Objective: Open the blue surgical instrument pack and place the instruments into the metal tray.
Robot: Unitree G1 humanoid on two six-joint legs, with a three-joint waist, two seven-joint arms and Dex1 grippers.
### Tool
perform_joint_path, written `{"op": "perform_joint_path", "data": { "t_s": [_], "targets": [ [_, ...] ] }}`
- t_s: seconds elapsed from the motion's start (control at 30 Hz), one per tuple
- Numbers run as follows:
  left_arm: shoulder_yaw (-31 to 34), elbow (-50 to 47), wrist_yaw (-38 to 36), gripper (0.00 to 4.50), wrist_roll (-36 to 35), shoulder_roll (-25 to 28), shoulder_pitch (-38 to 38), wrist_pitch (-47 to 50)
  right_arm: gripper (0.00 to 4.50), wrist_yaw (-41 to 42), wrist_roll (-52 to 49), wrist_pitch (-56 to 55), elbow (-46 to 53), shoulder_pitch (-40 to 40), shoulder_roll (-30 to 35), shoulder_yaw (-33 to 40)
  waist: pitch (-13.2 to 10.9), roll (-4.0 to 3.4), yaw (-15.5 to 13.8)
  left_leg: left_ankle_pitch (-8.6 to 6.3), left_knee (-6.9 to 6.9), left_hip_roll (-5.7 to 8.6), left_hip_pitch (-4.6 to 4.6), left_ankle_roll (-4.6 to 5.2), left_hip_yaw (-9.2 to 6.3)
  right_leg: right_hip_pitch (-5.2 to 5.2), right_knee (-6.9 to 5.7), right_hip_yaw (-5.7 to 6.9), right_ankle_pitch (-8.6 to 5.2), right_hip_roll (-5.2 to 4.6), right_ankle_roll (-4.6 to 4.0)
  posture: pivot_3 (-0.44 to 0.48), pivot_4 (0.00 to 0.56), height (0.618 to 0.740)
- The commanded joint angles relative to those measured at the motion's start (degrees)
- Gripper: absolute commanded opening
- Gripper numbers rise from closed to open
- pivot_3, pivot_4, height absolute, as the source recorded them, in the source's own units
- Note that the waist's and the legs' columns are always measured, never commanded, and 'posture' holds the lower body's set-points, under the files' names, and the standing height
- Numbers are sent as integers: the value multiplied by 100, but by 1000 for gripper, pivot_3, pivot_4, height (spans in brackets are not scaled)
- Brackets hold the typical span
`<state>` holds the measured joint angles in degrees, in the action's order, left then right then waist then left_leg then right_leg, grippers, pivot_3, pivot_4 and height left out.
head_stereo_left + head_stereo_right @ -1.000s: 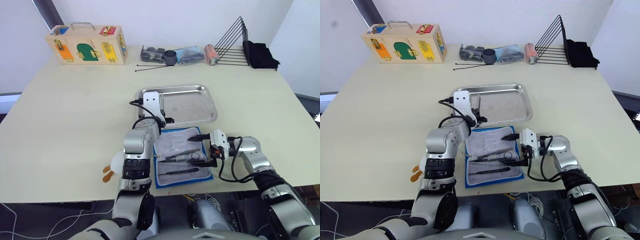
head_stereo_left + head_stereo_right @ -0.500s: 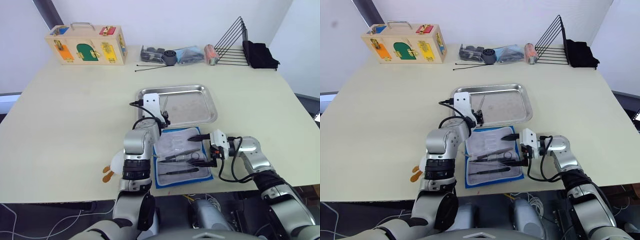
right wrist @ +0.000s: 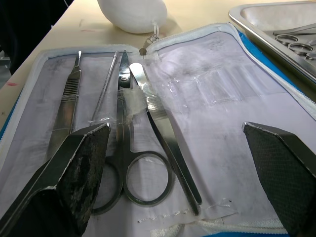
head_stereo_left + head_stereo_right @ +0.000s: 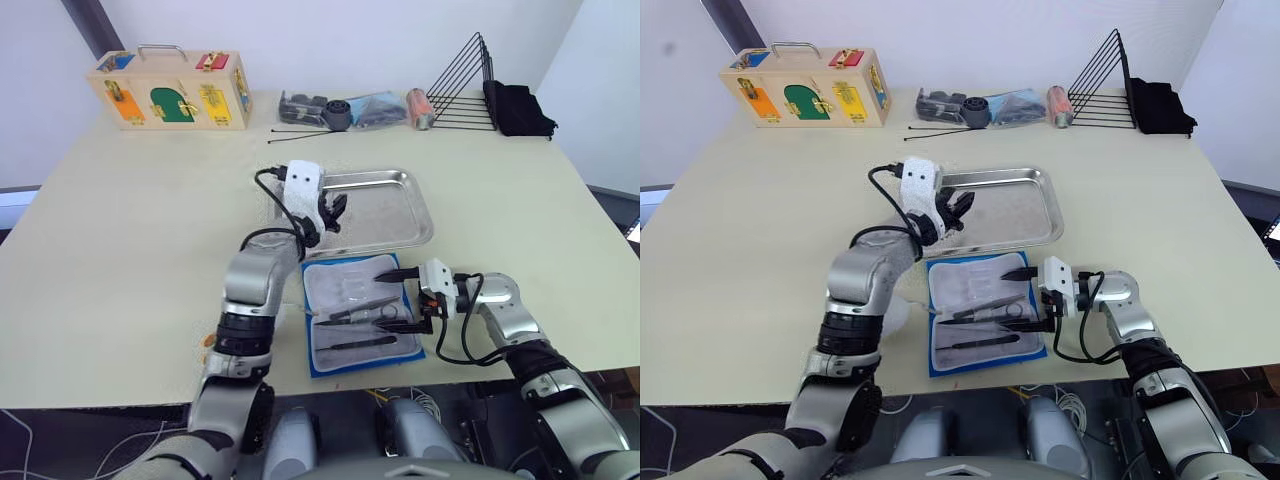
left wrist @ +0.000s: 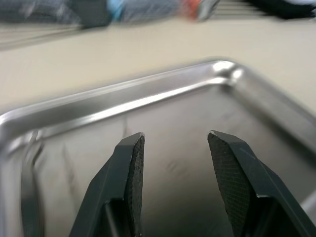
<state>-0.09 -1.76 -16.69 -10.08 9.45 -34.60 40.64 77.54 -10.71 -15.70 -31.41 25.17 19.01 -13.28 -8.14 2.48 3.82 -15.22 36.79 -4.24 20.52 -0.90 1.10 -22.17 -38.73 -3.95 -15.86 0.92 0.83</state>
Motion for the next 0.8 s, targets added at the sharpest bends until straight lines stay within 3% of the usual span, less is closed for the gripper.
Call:
{"op": "perform_joint_path", "data": {
  "t_s": [0.03, 0.23, 0.57, 0.67, 0.77, 0.8],
  "targets": [
    [-75, -226, -1575, 2145, -409, 852, 33, -748, 4500, -13, 416, 184, -450, -339, -80, -425, -4, 0, 29, 0, -4, 0, -1, 0, 1, -2, -1, 0, 0, 2, 0, 0, 150, 740],
    [107, -380, -3215, 2145, -1105, 1865, 446, -1136, 4500, -10, 408, 198, -433, -349, -74, -402, -4, -1, 24, 0, -22, -1, -14, 0, 9, -1, 5, -2, -2, -1, 0, 0, 150, 740],
    [541, -585, -5095, 2145, -1779, 3290, 1234, -1620, 4500, 27, 377, 229, -440, -328, -80, -383, -18, -8, 22, 0, -31, -5, -14, 3, 8, -5, 13, -8, -5, -2, -1, 0, 150, 740],
    [785, -621, -5557, 2941, -2109, 3628, 1428, -1583, 4500, 54, 362, 233, -448, -328, -67, -369, -29, -10, 20, 0, -30, -5, -12, 3, 8, -7, 15, -11, -5, -4, -2, 0, 150, 740],
    [1040, -738, -5974, 4426, -2462, 3953, 1655, -1468, 4500, 81, 351, 238, -441, -335, -38, -350, -32, -9, 18, 0, -31, -6, -6, 4, 10, -12, 18, -10, -7, -6, 0, 0, 150, 740],
    [1120, -784, -6110, 4426, -2539, 4057, 1750, -1483, 4500, 88, 350, 241, -436, -338, -29, -345, -32, -8, 18, 0, -31, -6, -4, 4, 10, -14, 19, -10, -7, -6, -1, 0, 150, 740]
  ]
}}
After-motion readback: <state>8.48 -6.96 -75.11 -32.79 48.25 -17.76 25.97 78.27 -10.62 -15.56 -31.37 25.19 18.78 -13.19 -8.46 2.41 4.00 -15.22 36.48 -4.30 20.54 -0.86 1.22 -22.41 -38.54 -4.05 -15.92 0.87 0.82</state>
